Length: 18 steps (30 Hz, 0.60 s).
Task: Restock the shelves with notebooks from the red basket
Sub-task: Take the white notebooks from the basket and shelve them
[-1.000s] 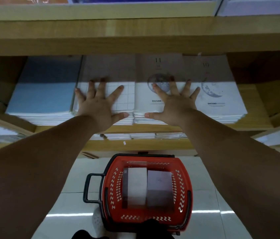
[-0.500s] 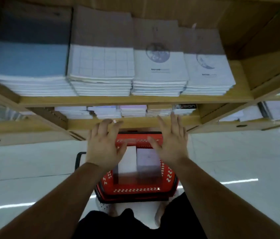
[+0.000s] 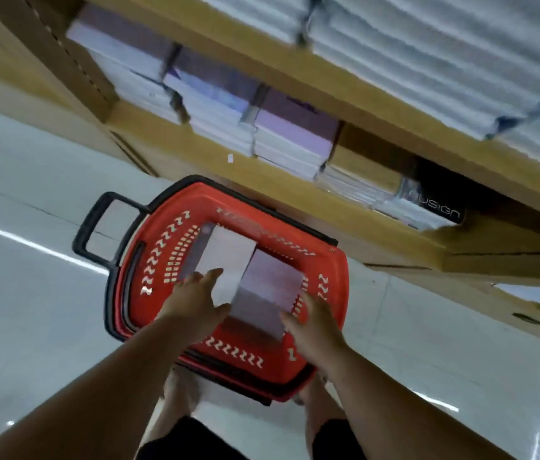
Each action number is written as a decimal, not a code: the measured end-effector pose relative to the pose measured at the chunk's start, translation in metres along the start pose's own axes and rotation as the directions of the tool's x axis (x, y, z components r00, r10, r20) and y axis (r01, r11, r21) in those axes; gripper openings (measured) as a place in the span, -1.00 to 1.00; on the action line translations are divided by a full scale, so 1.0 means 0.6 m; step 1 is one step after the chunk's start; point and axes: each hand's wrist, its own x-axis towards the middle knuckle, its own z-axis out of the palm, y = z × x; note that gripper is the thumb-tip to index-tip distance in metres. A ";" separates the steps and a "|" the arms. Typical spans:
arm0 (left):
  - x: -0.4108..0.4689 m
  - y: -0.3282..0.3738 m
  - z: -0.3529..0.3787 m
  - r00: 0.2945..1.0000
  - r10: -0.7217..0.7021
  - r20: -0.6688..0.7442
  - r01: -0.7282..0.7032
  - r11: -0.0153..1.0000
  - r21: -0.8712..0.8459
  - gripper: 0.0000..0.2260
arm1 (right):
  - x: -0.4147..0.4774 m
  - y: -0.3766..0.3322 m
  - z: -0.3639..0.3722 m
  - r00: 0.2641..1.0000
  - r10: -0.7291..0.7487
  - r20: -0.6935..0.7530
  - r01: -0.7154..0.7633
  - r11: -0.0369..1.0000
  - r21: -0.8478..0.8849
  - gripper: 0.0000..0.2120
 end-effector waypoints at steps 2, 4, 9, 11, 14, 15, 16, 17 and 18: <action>0.041 -0.014 0.056 1.000 -0.014 0.023 0.015 0.999 -0.037 -0.28 | 0.051 0.030 0.041 1.000 0.029 0.000 -0.029 0.999 0.033 -0.26; 0.088 -0.030 0.107 0.999 -0.008 0.053 0.009 1.000 -0.021 -0.28 | 0.103 0.059 0.082 0.999 0.040 0.012 -0.040 0.997 0.067 -0.29; 0.191 -0.060 0.206 0.995 0.004 0.102 -0.005 1.000 0.010 -0.27 | 0.218 0.111 0.181 0.992 0.122 -0.001 -0.121 0.983 0.135 -0.30; 0.222 -0.067 0.239 0.992 -0.009 0.126 0.009 1.000 0.001 -0.26 | 0.258 0.129 0.215 0.983 0.182 -0.015 -0.172 0.950 0.260 -0.20; 0.256 -0.070 0.280 0.988 -0.018 0.152 0.019 1.000 -0.004 -0.28 | 0.307 0.160 0.255 0.966 0.258 0.015 -0.234 0.849 0.474 -0.45; 0.264 -0.069 0.295 0.988 -0.010 0.155 0.017 0.999 -0.042 -0.30 | 0.313 0.157 0.260 0.953 0.299 0.051 -0.277 0.789 0.548 -0.53; 0.268 -0.065 0.306 0.987 -0.004 0.161 0.018 0.996 -0.086 -0.33 | 0.323 0.163 0.269 0.946 0.311 0.095 -0.301 0.726 0.618 -0.57; 0.272 -0.064 0.321 0.989 0.003 0.146 0.018 0.990 -0.141 -0.35 | 0.325 0.161 0.274 0.934 0.341 0.105 -0.326 0.698 0.638 -0.60; 0.271 -0.062 0.331 0.989 -0.006 0.145 0.033 0.982 -0.183 -0.35 | 0.336 0.169 0.285 0.934 0.351 0.071 -0.309 0.689 0.655 -0.57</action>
